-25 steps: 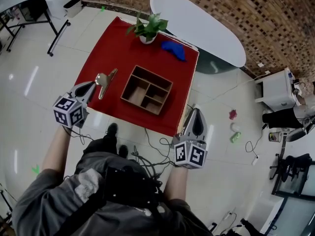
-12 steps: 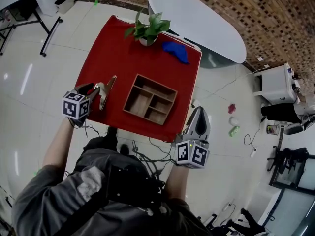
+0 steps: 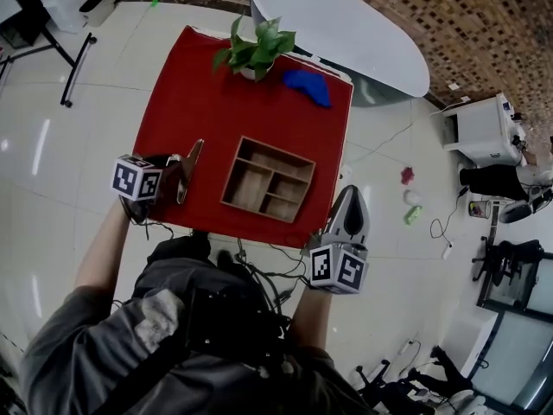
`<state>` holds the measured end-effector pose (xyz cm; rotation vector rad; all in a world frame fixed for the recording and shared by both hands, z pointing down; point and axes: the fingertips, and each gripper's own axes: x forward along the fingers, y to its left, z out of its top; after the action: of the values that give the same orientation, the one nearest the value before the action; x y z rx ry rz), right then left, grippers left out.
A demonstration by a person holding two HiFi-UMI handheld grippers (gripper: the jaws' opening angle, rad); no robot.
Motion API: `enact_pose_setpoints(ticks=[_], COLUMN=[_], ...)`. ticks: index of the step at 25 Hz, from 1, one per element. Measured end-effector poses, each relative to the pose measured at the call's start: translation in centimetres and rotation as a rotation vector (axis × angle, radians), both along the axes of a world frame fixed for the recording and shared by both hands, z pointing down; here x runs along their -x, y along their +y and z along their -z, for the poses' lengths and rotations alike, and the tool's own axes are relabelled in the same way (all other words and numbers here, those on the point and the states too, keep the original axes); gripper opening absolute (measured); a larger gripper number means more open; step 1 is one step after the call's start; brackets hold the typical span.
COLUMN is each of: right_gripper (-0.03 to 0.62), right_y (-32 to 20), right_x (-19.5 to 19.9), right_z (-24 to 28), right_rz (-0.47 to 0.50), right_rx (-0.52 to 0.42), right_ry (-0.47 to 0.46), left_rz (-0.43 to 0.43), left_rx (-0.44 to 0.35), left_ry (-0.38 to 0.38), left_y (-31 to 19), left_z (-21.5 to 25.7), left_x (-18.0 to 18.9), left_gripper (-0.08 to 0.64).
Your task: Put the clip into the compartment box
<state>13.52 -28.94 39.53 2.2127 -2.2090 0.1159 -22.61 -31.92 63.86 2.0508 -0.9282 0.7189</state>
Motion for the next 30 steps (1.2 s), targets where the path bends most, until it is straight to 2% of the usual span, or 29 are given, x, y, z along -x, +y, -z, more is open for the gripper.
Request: enact_pose_setpoints(ticks=[2,7,15,18,21,24,26,30], right_gripper=[0.011,0.011,0.011,0.011,0.011,0.011,0.011,0.011], right_y=[-0.2,-0.5,-1.1,-1.2,-1.2,-0.9,-0.8,-0.5], right_x=[0.4,1.3,0.9,0.3,-0.3,-1.2,-1.9,-3.5], right_z=[-0.1,-0.7,-1.8,-2.1,-2.6,-2.3,-1.9,-1.2], right_rz=[-0.009,-0.028,-0.029,-0.021,-0.012,-0.005,-0.001,0.007], right_rx=[0.004,0.010,0.023,0.016,0.017,0.011,0.002,-0.014], right_ry=[0.002,0.008,0.009,0.000,-0.009,-0.011,-0.013,-0.012], left_rz=[-0.037,-0.083,-0.106,-0.129,-0.101,-0.025,0.007,0.001], left_rx=[0.029,0.134,0.156,0.118,0.091,0.051,-0.002,-0.197], left_ry=[0.021,0.082,0.151,0.137,0.158,0.242,0.310,0.432], left_y=[-0.1,0.1,0.1,0.2,0.1,-0.5,-0.9,-1.3], left_z=[-0.1,-0.5,-0.2,0.3,1.1,3.7,6.4,14.0], left_x=[-0.4,-1.0,-2.2,-2.8,-3.0,-3.2,-3.6,-5.7], left_gripper=[0.135,0.089,0.046,0.018,0.018,0.018,0.018,0.018])
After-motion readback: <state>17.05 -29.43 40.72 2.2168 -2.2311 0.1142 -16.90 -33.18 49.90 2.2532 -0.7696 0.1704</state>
